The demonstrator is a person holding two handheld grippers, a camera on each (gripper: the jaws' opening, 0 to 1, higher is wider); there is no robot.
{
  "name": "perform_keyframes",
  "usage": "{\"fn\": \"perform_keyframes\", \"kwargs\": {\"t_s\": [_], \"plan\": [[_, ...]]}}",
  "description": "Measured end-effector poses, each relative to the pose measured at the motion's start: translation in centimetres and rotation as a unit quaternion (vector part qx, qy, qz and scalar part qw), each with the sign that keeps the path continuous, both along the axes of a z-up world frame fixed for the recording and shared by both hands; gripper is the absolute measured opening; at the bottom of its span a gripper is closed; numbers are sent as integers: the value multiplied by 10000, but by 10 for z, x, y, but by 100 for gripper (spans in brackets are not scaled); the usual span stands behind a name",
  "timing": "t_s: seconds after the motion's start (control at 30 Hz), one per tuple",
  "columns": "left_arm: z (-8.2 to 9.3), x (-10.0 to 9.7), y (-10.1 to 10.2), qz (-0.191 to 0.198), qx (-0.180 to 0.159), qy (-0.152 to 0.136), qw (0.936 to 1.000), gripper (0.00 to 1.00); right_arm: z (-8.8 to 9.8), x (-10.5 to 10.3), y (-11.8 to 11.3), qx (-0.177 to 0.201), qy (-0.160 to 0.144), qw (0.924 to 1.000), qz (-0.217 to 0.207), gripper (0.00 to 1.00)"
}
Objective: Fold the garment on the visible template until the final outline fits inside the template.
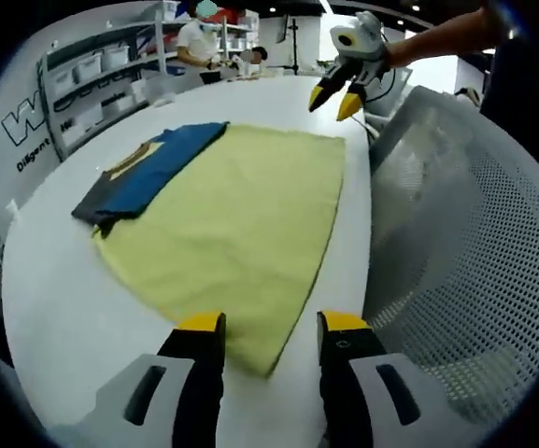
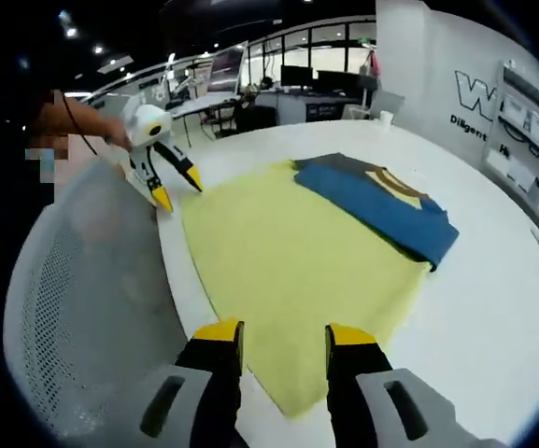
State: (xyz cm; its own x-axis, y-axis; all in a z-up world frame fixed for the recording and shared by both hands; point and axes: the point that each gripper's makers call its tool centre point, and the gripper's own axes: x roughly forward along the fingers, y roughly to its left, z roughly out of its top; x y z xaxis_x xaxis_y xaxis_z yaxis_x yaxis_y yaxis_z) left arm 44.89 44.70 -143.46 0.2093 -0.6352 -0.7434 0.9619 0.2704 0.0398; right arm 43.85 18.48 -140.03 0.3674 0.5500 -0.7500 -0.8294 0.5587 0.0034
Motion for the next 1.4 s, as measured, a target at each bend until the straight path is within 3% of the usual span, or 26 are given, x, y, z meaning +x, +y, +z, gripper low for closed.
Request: {"fn": "perform_keyframes", "kwargs": {"t_s": [0.27,0.57,0.77,0.9,1.07,1.3,1.37,1.4], "plan": [[-4,-1,6,-40,108,57,9999,37,-23,-18,-7,-300,216,9991,192,35],[-8,4,7,-7,202,109,9997,36,-41,-15,-31,-744,382,9965,95,31],[-7,9,6,-179,343,-61,9992,36,-44,-10,-35,-855,474,9951,128,30],[-7,9,7,-135,358,51,9993,35,-51,-11,-33,-1120,514,9916,386,27],[-6,4,8,-395,533,5,9978,29,-49,-9,-34,-1186,508,9903,513,24],[-8,4,9,-200,548,133,9982,26,-49,-11,-34,-1168,448,9901,644,21],[-9,0,11,72,618,406,9972,21,-49,-12,-33,-1180,435,9898,664,20],[-8,3,11,92,654,349,9972,18,-49,-14,-33,-1200,419,9894,704,19]]}}
